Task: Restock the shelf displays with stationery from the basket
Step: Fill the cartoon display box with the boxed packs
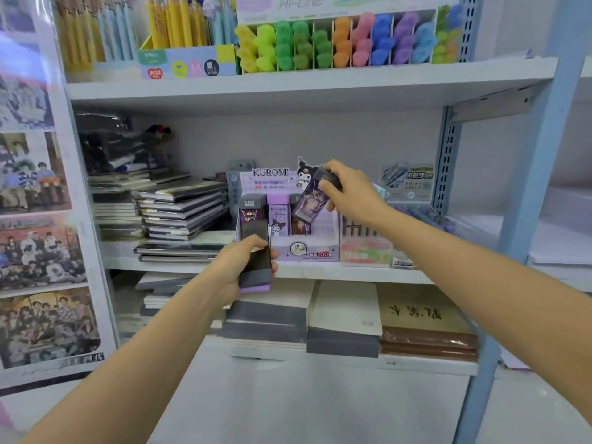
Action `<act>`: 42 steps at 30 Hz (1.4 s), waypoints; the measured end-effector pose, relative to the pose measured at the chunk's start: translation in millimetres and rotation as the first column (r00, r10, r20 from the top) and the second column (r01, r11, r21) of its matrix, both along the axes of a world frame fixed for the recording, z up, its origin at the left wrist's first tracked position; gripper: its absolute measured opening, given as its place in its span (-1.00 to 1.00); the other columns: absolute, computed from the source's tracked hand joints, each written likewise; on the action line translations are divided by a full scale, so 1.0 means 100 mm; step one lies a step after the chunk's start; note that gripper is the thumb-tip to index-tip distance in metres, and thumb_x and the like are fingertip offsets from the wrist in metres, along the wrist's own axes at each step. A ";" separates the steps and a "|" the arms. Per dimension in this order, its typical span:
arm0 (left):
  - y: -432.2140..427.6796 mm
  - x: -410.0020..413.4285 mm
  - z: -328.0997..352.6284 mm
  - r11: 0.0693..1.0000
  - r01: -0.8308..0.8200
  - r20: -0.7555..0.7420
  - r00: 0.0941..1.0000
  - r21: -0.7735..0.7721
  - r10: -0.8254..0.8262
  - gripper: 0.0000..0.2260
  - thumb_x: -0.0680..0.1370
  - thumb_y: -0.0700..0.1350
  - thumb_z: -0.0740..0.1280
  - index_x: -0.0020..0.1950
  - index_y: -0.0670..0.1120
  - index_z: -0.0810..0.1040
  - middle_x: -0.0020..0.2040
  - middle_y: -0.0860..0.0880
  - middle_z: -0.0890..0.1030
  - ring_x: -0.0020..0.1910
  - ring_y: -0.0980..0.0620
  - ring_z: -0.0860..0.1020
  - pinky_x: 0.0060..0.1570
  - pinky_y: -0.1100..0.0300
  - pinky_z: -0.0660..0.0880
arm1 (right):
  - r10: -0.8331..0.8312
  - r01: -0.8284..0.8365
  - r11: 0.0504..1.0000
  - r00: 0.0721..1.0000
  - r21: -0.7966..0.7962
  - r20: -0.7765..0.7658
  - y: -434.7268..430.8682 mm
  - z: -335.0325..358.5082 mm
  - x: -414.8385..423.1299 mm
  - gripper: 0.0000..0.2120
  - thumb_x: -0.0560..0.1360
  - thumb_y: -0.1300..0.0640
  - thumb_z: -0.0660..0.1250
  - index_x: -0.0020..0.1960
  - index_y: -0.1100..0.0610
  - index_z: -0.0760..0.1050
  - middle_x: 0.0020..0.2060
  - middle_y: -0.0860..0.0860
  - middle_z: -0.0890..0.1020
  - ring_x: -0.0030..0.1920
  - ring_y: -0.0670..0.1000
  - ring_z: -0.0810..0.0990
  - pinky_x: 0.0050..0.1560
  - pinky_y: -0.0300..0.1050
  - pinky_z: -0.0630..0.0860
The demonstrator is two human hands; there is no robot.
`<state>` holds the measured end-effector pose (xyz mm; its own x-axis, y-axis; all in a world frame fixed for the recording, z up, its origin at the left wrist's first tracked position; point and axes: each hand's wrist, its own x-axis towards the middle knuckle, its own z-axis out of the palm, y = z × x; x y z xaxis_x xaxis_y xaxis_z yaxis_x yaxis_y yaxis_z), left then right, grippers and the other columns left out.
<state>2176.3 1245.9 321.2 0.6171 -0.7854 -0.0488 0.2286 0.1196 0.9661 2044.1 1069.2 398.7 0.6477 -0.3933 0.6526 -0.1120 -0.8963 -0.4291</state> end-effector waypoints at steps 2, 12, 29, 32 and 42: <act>-0.05 0.08 0.03 1.000 0.011 0.002 1.000 -0.003 -0.011 -0.88 0.56 -0.20 0.21 -0.03 -0.24 0.49 -0.27 -0.13 0.65 -0.44 -0.04 0.56 -0.39 0.16 0.57 | -0.037 0.027 0.994 0.995 -0.104 -0.089 -0.05 0.03 0.14 -0.85 0.63 0.13 0.19 0.15 0.16 0.42 -0.14 0.10 0.60 -0.20 0.10 0.62 -0.17 -0.03 0.52; -0.22 0.28 -0.09 0.998 0.026 0.152 0.988 -0.062 -0.016 -0.83 0.59 -0.22 0.30 0.18 -0.19 0.51 -0.11 -0.14 0.71 -0.26 -0.04 0.68 -0.35 0.13 0.60 | -0.113 0.056 0.974 0.960 -0.218 -0.257 -0.22 -0.10 0.57 -0.79 0.61 0.12 0.24 0.20 0.15 0.49 0.01 0.08 0.60 0.01 0.08 0.53 -0.04 -0.10 0.37; -0.22 0.41 -0.23 0.996 -0.031 0.166 0.985 -0.080 0.043 -0.77 0.50 -0.17 0.44 0.14 -0.10 0.56 -0.14 -0.11 0.72 -0.22 -0.03 0.69 -0.39 0.16 0.58 | -0.026 0.011 0.996 0.985 -0.087 -0.173 -0.30 -0.01 0.66 -0.81 0.51 0.26 0.38 0.10 0.11 0.48 -0.07 0.01 0.55 -0.08 0.02 0.51 -0.04 -0.14 0.39; -0.22 0.40 -0.23 0.996 -0.027 0.166 0.985 -0.081 0.040 -0.78 0.49 -0.18 0.45 0.12 -0.10 0.56 -0.14 -0.12 0.71 -0.23 -0.03 0.69 -0.40 0.15 0.58 | -0.018 0.001 0.997 0.980 -0.083 -0.196 -0.32 -0.07 0.64 -0.82 0.52 0.27 0.36 0.10 0.12 0.49 -0.04 0.05 0.56 -0.06 0.04 0.50 0.05 -0.08 0.46; -0.19 0.35 -0.19 0.995 -0.027 0.199 0.979 -0.101 0.047 -0.81 0.47 -0.21 0.46 0.06 -0.10 0.57 -0.18 -0.10 0.71 -0.26 -0.04 0.69 -0.41 0.16 0.59 | -0.217 0.126 0.916 0.954 -0.380 -0.207 -0.30 -0.17 0.70 -0.66 0.58 0.14 0.28 0.34 0.07 0.48 0.05 0.02 0.46 0.18 0.07 0.40 0.15 -0.03 0.39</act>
<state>2211.3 1226.4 302.3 0.6353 -0.7566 0.1549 0.0243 0.2200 0.9752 2114.5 1039.6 381.4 0.7459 -0.2816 0.6036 -0.3368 -0.9413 -0.0230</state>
